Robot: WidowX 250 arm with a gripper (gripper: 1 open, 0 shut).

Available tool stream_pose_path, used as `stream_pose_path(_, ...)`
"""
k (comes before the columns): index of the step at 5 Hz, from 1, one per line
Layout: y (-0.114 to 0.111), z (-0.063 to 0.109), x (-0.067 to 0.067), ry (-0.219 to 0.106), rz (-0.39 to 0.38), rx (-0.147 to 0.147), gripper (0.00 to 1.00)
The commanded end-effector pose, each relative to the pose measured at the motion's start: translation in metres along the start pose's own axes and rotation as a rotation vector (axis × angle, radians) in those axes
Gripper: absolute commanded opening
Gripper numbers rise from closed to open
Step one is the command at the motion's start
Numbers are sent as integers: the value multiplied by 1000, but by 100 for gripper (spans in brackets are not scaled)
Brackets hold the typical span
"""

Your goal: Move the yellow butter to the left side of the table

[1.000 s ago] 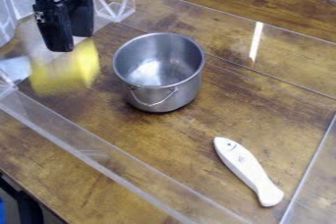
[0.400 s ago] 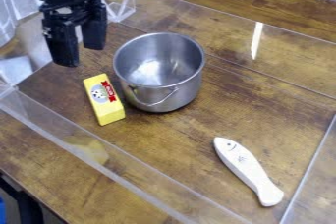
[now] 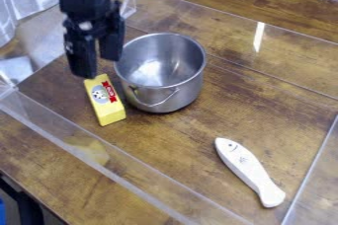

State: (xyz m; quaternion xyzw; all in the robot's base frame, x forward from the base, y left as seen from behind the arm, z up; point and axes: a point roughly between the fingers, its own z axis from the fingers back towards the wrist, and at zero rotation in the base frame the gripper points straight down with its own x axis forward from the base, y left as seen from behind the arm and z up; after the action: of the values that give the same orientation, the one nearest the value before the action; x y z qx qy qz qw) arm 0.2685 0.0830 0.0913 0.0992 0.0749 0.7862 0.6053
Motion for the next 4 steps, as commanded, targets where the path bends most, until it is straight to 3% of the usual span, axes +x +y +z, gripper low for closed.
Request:
stream_pose_path(1,-13,-5,9,-38,-85,-35,100)
stream_pose_path(3,-30,-2,17,-51,-160,-23,100)
stream_pose_path(4,-25,0,22,-36,-145,-19,0)
